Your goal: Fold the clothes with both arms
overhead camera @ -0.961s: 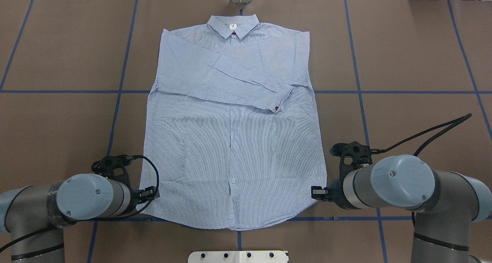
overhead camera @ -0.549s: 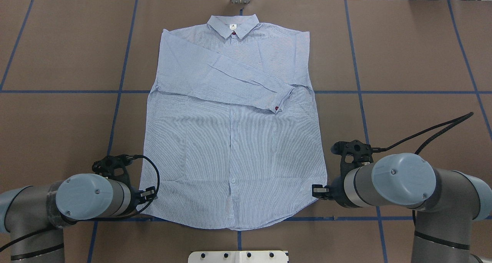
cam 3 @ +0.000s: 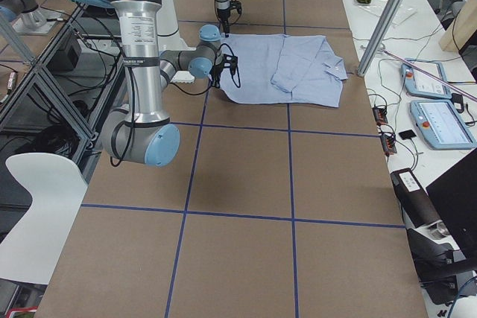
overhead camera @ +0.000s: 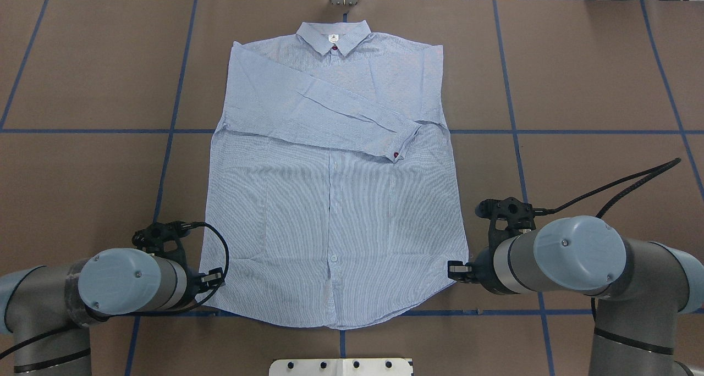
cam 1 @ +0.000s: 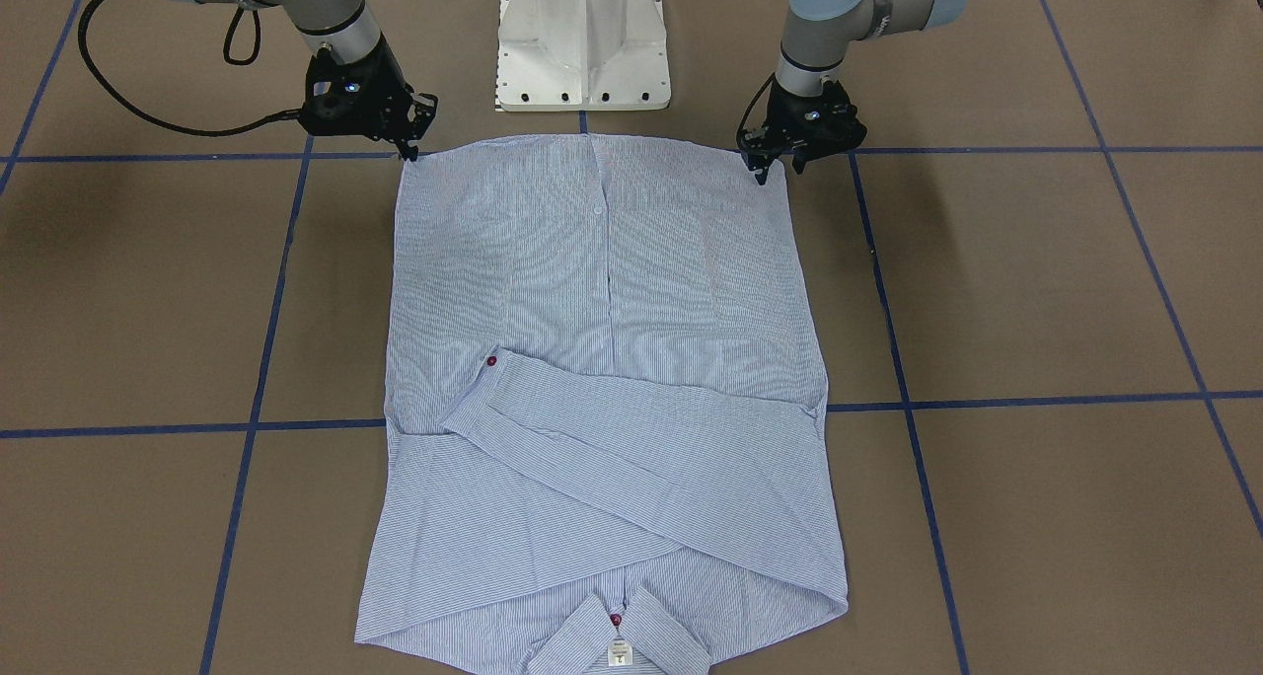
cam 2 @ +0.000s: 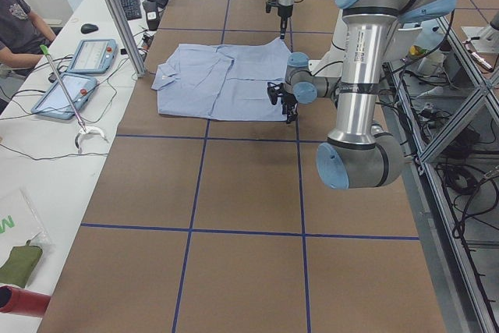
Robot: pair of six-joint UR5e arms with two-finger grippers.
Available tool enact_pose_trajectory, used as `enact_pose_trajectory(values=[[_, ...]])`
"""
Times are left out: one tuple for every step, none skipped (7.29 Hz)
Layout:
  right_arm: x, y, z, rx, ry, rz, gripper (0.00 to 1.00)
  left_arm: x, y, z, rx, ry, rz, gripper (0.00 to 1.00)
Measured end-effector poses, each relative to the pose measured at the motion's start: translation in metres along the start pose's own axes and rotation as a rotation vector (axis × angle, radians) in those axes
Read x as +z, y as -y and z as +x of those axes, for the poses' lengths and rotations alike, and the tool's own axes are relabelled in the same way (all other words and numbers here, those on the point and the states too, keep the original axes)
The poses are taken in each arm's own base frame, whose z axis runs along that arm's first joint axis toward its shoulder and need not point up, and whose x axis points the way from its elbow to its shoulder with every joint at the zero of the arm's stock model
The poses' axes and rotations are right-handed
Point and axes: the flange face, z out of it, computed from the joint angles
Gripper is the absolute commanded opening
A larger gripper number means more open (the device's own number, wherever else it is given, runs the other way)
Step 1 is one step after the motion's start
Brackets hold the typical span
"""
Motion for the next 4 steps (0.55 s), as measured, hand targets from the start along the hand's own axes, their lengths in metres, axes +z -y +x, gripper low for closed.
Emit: enact_pose_trajectory(values=[[0.0,0.0002,0.0003,0.0,-0.001,0.0,0.0,-0.0006,-0.0003,0.0001,0.003,-0.009,-0.001,0.59],[0.0,0.0003,0.0005,0.0,-0.001,0.0,0.0,-0.0014,-0.0005,0.0001,0.005,-0.019,-0.002,0.52],[0.0,0.0003,0.0006,0.0,-0.001,0.0,0.0,-0.0019,-0.0006,0.0003,0.006,-0.024,-0.003,0.49],[-0.0004,0.0008,0.0009,0.001,-0.001,0.001,0.0,-0.0021,-0.0007,0.0004,0.006,-0.027,-0.004,0.49]])
